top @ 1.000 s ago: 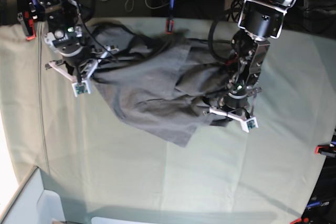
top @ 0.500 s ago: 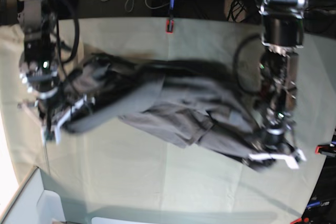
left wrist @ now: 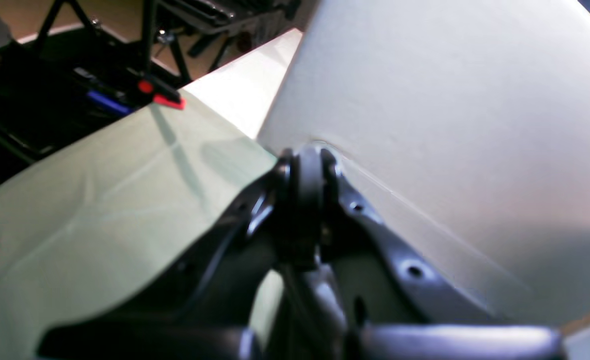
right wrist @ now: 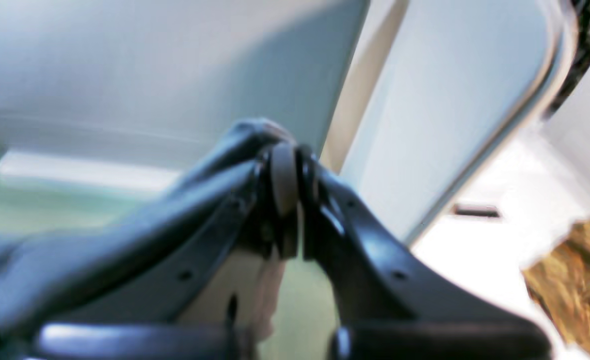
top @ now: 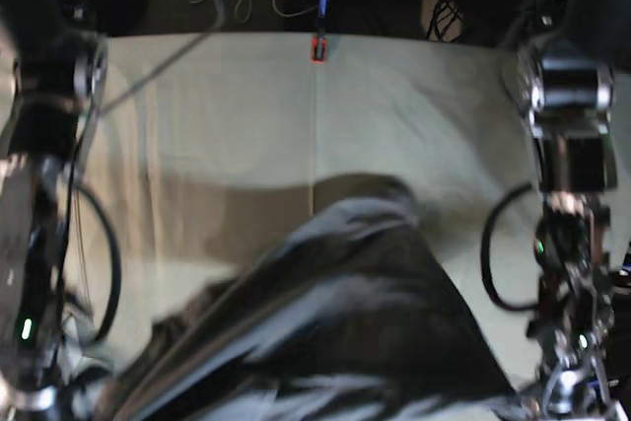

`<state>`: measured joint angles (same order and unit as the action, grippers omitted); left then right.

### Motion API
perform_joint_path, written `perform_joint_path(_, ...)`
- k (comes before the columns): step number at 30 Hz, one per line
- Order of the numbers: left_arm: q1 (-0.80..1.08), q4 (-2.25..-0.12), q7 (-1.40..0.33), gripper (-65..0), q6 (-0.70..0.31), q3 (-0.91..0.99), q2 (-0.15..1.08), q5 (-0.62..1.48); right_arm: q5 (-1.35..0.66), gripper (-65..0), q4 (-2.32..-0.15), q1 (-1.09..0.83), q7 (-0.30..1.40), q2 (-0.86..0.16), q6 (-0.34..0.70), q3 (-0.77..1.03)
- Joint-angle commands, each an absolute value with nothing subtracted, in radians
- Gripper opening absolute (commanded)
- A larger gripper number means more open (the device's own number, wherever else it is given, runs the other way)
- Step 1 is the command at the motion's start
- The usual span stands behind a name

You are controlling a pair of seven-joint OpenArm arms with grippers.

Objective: Layout the t-shirt on the table in an organized manner, then fold the t-shirt properly
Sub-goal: 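Lift the t-shirt high with both grippers and swing it out, then lay the t-shirt flat on the table with both grippers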

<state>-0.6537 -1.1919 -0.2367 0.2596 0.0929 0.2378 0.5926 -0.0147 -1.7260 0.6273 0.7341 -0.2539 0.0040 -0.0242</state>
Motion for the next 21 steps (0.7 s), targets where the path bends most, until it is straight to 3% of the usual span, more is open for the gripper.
perform_joint_path(1, -0.742, -1.201, -0.194, -65.0, 0.248, 0.097, 0.249, 0.582, -0.010, -65.0, -1.724, 0.708, 0.693, -0.262, 0.007, -0.021)
perform_joint_path(6, -0.963, -1.086, -0.196, -65.0, 0.248, 0.093, 0.251, 0.581, -0.010, -65.0, -1.593, 0.898, 0.641, -0.266, 0.007, -0.013)
perform_joint_path(13, -1.038, -1.067, -0.196, -65.0, 0.246, 0.088, 0.251, 0.582, -0.007, -65.0, -1.578, 0.903, 0.572, -0.289, 0.007, -0.013)
perform_joint_path(21, -0.664, -1.222, -0.189, -65.0, 0.245, 0.097, 0.251, 0.590, -0.013, -65.0, -1.725, 0.476, 0.492, -0.269, 0.007, 0.004)
